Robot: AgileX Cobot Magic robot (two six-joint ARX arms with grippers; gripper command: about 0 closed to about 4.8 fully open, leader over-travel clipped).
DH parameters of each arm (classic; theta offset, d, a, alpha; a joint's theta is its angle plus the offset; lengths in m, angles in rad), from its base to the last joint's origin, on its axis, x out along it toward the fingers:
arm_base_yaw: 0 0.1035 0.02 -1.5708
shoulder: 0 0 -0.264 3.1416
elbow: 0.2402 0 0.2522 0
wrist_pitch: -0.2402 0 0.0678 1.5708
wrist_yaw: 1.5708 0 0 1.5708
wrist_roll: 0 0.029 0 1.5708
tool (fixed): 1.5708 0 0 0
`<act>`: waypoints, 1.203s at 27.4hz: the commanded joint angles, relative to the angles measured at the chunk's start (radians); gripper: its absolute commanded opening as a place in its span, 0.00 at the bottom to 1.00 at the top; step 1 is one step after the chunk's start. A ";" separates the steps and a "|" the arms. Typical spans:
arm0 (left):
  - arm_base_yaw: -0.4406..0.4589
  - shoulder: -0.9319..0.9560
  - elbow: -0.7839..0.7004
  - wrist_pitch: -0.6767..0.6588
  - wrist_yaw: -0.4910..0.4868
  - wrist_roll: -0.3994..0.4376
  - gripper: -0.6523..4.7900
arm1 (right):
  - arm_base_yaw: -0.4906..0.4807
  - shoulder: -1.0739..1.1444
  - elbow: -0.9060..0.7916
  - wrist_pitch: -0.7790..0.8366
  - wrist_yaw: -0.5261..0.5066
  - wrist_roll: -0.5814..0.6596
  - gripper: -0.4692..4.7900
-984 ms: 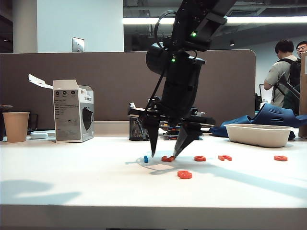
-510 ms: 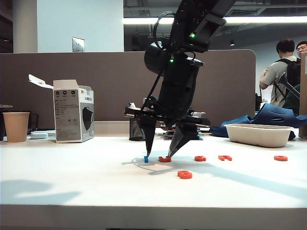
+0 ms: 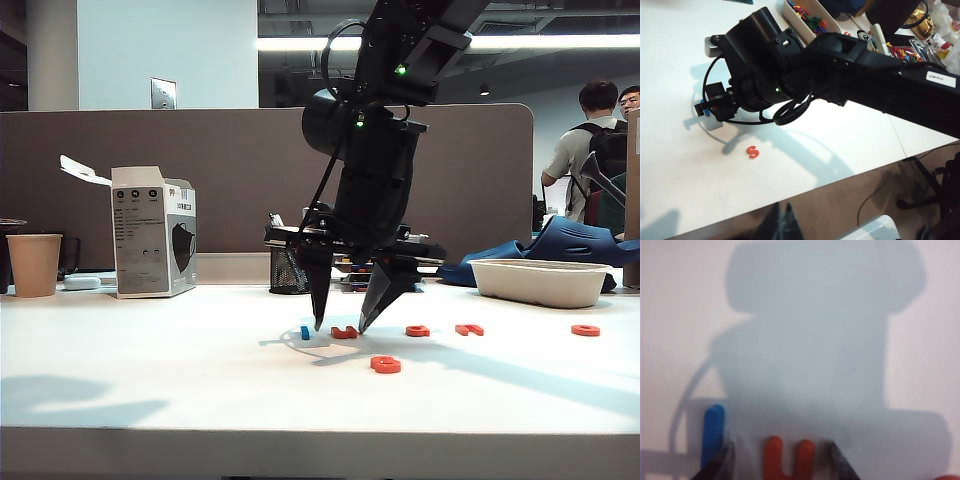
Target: Select the appropriate letters from the row of letter magnets placed on the table to arrange into the word "sun".
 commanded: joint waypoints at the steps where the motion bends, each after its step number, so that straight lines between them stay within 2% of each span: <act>1: 0.000 -0.002 0.003 0.006 -0.005 0.005 0.11 | 0.003 0.019 -0.012 -0.084 -0.001 0.002 0.50; 4: 0.000 -0.002 0.003 0.006 -0.005 0.005 0.11 | 0.003 0.023 -0.012 -0.090 -0.004 0.002 0.40; 13: 0.000 -0.002 0.003 0.006 -0.005 0.005 0.11 | 0.011 0.023 -0.012 -0.100 -0.004 0.001 0.40; 17: 0.000 -0.002 0.003 0.006 -0.005 0.005 0.11 | 0.011 0.023 -0.012 -0.100 -0.005 0.001 0.29; 33: 0.000 -0.002 0.003 0.006 -0.005 0.005 0.11 | 0.011 0.023 -0.012 -0.069 -0.004 0.000 0.29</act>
